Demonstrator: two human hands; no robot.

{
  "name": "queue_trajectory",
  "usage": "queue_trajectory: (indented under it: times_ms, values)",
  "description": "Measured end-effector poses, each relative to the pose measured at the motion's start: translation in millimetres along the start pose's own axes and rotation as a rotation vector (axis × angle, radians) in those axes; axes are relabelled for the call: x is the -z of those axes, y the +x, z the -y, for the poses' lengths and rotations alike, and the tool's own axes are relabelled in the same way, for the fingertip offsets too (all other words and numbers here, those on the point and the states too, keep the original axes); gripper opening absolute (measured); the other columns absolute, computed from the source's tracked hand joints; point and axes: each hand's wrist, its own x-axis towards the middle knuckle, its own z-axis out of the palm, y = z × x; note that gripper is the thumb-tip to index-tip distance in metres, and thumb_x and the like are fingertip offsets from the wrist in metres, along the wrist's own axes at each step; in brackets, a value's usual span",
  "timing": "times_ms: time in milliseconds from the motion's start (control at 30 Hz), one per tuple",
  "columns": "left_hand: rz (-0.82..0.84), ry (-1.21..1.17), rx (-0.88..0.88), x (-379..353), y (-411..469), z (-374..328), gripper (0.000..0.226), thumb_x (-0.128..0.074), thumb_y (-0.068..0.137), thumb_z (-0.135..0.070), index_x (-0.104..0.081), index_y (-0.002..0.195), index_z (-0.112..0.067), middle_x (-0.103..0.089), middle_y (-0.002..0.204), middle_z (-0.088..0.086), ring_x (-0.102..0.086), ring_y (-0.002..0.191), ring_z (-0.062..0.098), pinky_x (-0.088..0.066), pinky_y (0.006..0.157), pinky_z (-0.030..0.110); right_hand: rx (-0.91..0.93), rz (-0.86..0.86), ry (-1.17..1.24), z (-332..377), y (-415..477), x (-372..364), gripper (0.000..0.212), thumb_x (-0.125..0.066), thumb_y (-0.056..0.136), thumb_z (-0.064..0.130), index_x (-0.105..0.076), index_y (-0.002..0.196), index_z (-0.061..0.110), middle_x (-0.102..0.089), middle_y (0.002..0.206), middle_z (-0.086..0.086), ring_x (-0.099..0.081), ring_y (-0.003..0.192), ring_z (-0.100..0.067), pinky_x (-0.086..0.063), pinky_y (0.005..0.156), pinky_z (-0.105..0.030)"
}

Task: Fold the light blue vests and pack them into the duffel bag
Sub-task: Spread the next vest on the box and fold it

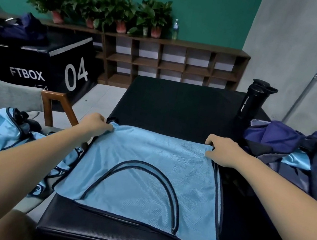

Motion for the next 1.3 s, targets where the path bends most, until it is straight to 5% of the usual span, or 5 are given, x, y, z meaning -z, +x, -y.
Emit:
queue_trajectory:
  times_ms: [200, 600, 967, 1133, 1300]
  values:
    - [-0.048, 0.117, -0.106, -18, 29, -40, 0.026, -0.074, 0.090, -0.029, -0.063, 0.078, -0.008, -0.064, 0.078, 0.012, -0.063, 0.075, 0.031, -0.044, 0.060, 0.034, -0.028, 0.058, 0.035, 21, -34, 3, 0.019, -0.063, 0.092, 0.027, -0.050, 0.105, 0.023, -0.062, 0.090, -0.002, -0.057, 0.072, -0.021, -0.042, 0.060, -0.034]
    - [-0.126, 0.271, -0.310, -104, 78, -130, 0.022, -0.058, 0.098, -0.041, -0.066, 0.097, -0.020, -0.066, 0.097, 0.003, -0.057, 0.104, 0.032, -0.040, 0.100, 0.052, 0.008, 0.066, 0.177, 48, -125, -20, 0.046, -0.057, 0.095, 0.038, -0.032, 0.134, 0.040, -0.059, 0.065, -0.001, -0.056, 0.055, -0.017, -0.043, 0.052, -0.036]
    - [-0.143, 0.397, -0.497, -179, 68, -210, 0.029, -0.054, 0.103, -0.040, -0.066, 0.125, -0.026, -0.061, 0.119, 0.001, -0.049, 0.119, 0.030, -0.029, 0.087, 0.043, -0.025, -0.018, 0.355, 48, -171, -41, 0.043, -0.054, 0.096, 0.050, -0.033, 0.133, 0.047, -0.056, 0.060, 0.000, -0.053, 0.055, -0.014, -0.042, 0.055, -0.032]
    - [-0.142, 0.390, -0.531, -198, 62, -227, 0.030, -0.056, 0.102, -0.038, -0.065, 0.128, -0.027, -0.063, 0.124, 0.000, -0.050, 0.119, 0.027, -0.031, 0.089, 0.042, -0.044, -0.015, 0.342, 51, -185, -38, 0.060, -0.048, 0.099, 0.067, -0.018, 0.149, 0.052, -0.061, 0.080, 0.001, -0.065, 0.085, -0.017, -0.055, 0.085, -0.040]
    - [-0.134, 0.304, -0.530, -187, 51, -219, 0.045, -0.065, 0.093, -0.040, -0.059, 0.136, -0.029, -0.059, 0.132, -0.003, -0.050, 0.127, 0.025, -0.034, 0.101, 0.043, 0.006, -0.022, 0.168, 50, -194, -30, 0.072, -0.038, 0.089, 0.088, -0.016, 0.147, 0.050, -0.062, 0.088, 0.004, -0.066, 0.099, -0.022, -0.052, 0.088, -0.040]
